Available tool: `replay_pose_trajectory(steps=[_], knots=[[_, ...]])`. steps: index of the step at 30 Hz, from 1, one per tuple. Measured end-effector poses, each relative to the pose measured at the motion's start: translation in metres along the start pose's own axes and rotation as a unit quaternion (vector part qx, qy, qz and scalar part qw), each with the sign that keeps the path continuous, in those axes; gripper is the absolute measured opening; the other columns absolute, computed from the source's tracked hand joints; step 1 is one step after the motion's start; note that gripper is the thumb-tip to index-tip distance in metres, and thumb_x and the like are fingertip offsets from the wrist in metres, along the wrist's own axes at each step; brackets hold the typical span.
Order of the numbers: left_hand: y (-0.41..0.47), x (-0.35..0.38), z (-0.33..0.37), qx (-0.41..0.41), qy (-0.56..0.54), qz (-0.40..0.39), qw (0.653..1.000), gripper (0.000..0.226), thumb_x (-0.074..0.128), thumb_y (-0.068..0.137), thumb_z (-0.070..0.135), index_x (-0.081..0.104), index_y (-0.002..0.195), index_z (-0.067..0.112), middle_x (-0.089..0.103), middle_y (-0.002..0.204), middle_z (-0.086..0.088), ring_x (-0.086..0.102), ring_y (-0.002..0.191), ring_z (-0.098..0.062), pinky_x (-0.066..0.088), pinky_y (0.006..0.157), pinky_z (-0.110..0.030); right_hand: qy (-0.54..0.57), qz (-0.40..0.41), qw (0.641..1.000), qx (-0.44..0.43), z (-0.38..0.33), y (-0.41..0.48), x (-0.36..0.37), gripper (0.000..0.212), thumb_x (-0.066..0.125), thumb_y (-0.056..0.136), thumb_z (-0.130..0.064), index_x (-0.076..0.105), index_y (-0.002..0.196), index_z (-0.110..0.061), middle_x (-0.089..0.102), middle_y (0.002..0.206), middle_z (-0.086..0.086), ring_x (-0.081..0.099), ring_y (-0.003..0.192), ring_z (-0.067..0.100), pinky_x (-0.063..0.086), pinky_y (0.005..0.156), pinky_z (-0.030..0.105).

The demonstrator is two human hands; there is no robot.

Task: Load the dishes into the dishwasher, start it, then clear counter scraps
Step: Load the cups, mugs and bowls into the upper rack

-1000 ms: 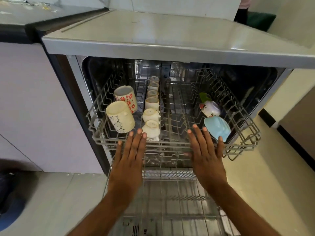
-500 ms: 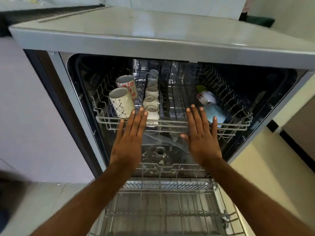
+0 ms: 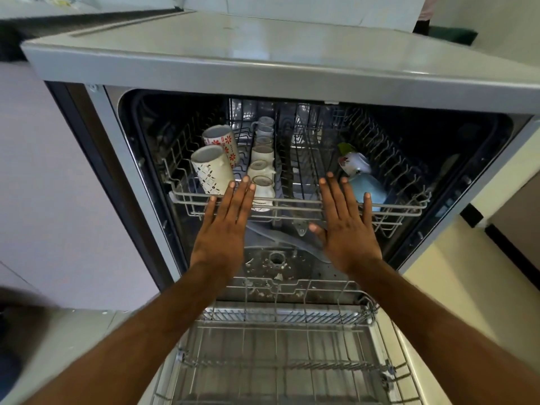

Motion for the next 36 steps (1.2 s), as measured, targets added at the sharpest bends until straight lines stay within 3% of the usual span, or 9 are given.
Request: replay_pose_trajectory(steps=[6,11,18,23,27,36], knots=[[0.004,-0.001,-0.001,-0.012,0.016,-0.038,0.999,0.108,0.047,0.083,-0.004,-0.040,0.144,0.014,-0.045,0.152,-0.004,-0.031,0.146,-0.023,0.002,0.123,-0.049,0.000,-0.052,0.999,0.002,-0.003,0.006,-0.004,0.083,0.027,0.101,-0.055,-0.032,0.150,-0.021,-0.038,0.157,0.001,-0.031,0.146,0.023,-0.011,0.119,0.057],[0.001,-0.014,-0.001,-0.006,0.037,-0.072,0.997,0.103,0.043,0.087,0.000,-0.044,0.141,0.013,-0.047,0.151,-0.004,-0.033,0.145,-0.023,0.000,0.122,-0.052,-0.006,-0.078,0.997,-0.007,-0.004,0.002,-0.015,0.093,0.037,0.100,-0.053,-0.033,0.149,-0.019,-0.038,0.157,0.002,-0.030,0.146,0.022,-0.009,0.120,0.056],[-0.024,-0.034,-0.003,0.008,0.019,-0.121,0.992,0.088,0.035,0.092,0.007,-0.035,0.146,0.007,-0.041,0.154,-0.010,-0.032,0.145,-0.025,-0.004,0.123,-0.045,0.001,-0.120,0.993,0.001,-0.002,-0.027,-0.035,0.091,0.037,0.101,-0.050,-0.030,0.150,-0.013,-0.037,0.157,0.003,-0.030,0.147,0.021,-0.008,0.122,0.052],[-0.042,-0.067,0.003,-0.012,-0.027,-0.121,0.992,0.092,0.038,0.088,0.003,-0.032,0.148,0.008,-0.037,0.156,-0.008,-0.029,0.147,-0.023,-0.007,0.124,-0.039,0.010,-0.106,0.994,0.015,-0.008,-0.057,-0.065,0.084,0.031,0.100,-0.050,-0.019,0.155,-0.013,-0.028,0.161,0.003,-0.021,0.150,0.022,-0.002,0.123,0.051],[-0.068,-0.097,0.015,-0.007,-0.001,-0.155,0.988,0.093,0.037,0.088,0.005,-0.038,0.144,0.006,-0.044,0.152,-0.010,-0.032,0.145,-0.025,-0.004,0.124,-0.042,0.019,-0.123,0.992,0.027,-0.016,-0.080,-0.096,0.086,0.031,0.101,-0.053,-0.026,0.152,-0.014,-0.036,0.158,-0.001,-0.028,0.147,0.019,-0.004,0.123,0.050],[-0.147,-0.210,0.030,-0.019,0.004,-0.177,0.984,0.092,0.036,0.092,0.010,-0.041,0.142,0.007,-0.048,0.149,-0.010,-0.036,0.143,-0.026,-0.008,0.123,-0.043,0.046,-0.110,0.993,0.007,-0.036,-0.157,-0.196,0.085,0.031,0.101,-0.053,-0.022,0.154,-0.015,-0.029,0.161,0.001,-0.023,0.149,0.020,-0.002,0.123,0.052]])
Point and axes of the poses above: each hand's wrist, its own y-axis towards the middle knuckle, its own x-axis out of the palm, z = x × y, the point moved 5 cm from there along y, towards the middle knuckle
